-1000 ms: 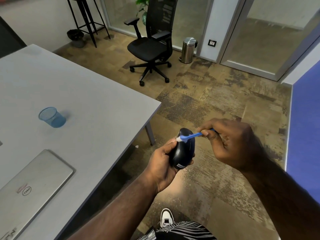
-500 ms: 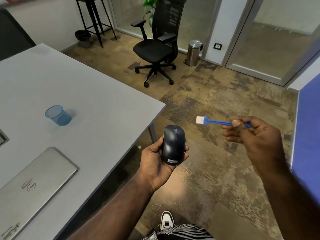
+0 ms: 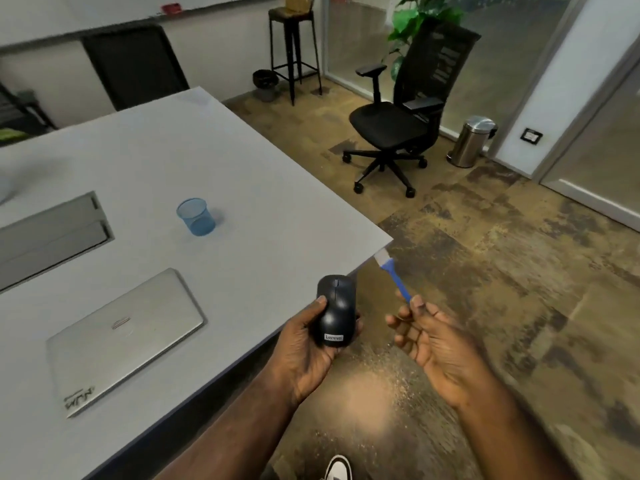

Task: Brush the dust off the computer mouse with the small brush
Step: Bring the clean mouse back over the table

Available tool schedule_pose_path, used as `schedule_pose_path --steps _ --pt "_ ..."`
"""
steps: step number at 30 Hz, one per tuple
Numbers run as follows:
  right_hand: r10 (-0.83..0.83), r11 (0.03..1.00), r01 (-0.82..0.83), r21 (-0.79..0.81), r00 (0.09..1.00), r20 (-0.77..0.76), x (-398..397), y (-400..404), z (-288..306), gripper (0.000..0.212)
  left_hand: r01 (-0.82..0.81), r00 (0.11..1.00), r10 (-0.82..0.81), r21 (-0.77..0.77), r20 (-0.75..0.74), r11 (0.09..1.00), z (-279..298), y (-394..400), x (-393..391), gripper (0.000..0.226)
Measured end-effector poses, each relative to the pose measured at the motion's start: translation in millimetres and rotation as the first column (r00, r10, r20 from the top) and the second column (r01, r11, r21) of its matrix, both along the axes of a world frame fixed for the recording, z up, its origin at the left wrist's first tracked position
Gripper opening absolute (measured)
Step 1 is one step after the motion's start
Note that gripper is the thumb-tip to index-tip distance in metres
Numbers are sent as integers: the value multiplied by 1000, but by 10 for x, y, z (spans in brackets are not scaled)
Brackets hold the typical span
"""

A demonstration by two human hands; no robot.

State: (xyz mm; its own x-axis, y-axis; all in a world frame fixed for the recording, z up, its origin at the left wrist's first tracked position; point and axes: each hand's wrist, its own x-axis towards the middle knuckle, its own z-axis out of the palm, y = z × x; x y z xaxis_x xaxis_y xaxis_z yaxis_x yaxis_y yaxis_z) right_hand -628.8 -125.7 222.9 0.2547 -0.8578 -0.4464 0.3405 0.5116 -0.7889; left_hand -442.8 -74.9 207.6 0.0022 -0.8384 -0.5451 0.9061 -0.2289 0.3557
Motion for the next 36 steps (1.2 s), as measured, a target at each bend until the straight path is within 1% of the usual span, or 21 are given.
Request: schedule_pose_path --steps 3,6,9,13,18,21,24,29,31,33,36 --pt "105 994 -106 -16 993 -48 379 -133 -61 20 -105 993 103 34 57 994 -35 -21 181 37" --pt "182 980 -190 -55 974 -132 796 -241 -135 23 -193 966 173 94 191 977 -107 -58 406 34" --pt "194 967 -224 -124 957 -216 1227 -323 -225 23 -259 931 205 151 301 954 -206 -130 675 36" --pt "199 952 -256 -166 934 -298 1752 -384 -341 21 -308 908 237 168 345 936 -327 -275 1048 32" --pt "166 944 -263 -201 901 -401 2318 -566 -555 16 -277 905 202 157 375 948 -489 -457 1527 32" --pt "157 939 -278 -204 872 -464 2621 -726 -726 17 -228 886 125 186 446 956 -640 -590 1822 29" --pt "168 939 -296 -173 836 -523 2914 -883 -953 17 -195 866 55 234 497 952 -847 -752 2109 29" --pt "189 943 -313 -110 780 -596 3312 -1093 -1406 13 -222 874 25 354 486 908 -1256 -979 2493 36" --pt "205 940 -329 -89 755 -623 3442 -1144 -1571 16 -241 881 30 395 471 886 -1413 -1048 2611 37" --pt "213 933 -351 -75 708 -674 3553 -1201 -1720 23 -257 882 27 434 470 864 -1564 -1113 2680 37" --pt "211 930 -363 -61 662 -719 3685 -1307 -1920 25 -290 852 -5 479 524 829 -1777 -1220 2741 33"
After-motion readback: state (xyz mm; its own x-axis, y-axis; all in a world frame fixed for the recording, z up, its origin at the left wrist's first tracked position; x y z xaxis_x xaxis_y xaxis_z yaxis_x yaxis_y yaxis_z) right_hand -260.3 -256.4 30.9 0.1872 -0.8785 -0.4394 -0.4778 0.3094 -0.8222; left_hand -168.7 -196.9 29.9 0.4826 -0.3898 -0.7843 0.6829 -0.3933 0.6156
